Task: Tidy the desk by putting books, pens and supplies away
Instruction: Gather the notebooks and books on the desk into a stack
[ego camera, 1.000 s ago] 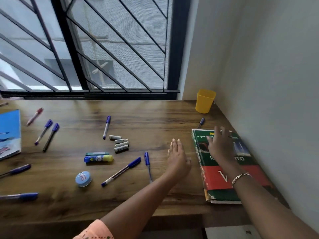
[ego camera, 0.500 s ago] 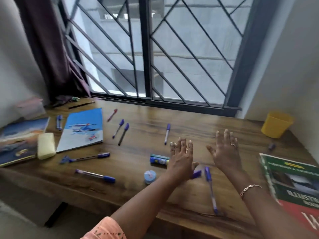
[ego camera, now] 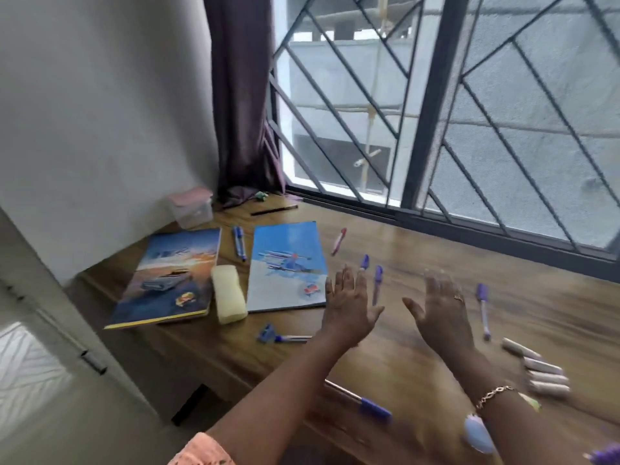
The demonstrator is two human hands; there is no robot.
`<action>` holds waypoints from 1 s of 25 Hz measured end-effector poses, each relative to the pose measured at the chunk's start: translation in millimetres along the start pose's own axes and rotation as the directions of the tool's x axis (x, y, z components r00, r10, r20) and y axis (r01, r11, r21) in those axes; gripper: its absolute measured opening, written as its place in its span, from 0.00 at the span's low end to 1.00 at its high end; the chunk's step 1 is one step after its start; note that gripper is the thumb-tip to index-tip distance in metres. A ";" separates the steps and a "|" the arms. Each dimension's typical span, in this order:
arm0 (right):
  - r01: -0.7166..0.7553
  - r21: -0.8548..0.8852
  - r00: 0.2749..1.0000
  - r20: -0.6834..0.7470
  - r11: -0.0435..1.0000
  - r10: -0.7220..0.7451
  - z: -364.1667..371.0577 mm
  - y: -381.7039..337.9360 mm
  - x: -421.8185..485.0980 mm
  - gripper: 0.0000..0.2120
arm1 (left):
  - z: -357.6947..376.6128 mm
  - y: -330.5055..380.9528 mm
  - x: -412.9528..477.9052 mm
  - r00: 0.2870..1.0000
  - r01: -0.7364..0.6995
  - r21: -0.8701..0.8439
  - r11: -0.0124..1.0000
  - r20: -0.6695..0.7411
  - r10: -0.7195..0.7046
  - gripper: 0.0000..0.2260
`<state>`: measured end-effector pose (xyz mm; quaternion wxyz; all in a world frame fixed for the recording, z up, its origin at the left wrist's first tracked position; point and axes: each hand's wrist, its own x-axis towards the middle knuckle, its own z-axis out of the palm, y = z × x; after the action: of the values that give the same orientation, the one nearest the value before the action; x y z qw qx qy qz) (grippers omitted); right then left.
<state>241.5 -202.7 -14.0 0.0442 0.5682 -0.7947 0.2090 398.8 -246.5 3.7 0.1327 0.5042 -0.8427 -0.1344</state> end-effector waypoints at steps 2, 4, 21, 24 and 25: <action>0.021 0.085 0.998 0.057 0.996 -0.026 11.4 -39.9 9.8 0.30 | -13.8 -40.0 7.7 0.995 0.101 -0.085 0.991 -0.015 -0.103 0.33; 0.017 0.187 0.995 0.091 0.982 -0.034 18.7 -75.1 19.1 0.29 | -25.5 -76.1 15.3 0.976 0.203 -0.249 0.947 -0.031 -0.218 0.32; -0.593 0.470 0.723 0.669 0.654 0.175 87.9 -148.6 128.3 0.14 | -62.0 -188.7 116.5 0.649 0.545 -0.835 0.081 0.358 -0.671 0.06; -0.665 0.497 0.694 0.687 0.558 0.215 93.0 -143.5 136.1 0.09 | -56.0 -201.3 125.9 0.620 0.545 -0.838 0.024 0.383 -0.685 0.05; -0.684 0.515 0.688 0.690 0.517 0.223 95.9 -141.6 138.6 0.05 | -56.4 -203.7 126.9 0.611 0.549 -0.836 0.022 0.383 -0.693 0.05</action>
<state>339.5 -399.8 -18.6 -0.4773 0.3265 -0.7383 0.3471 527.0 -456.9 -6.2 0.3671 0.6627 -0.2978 -0.5809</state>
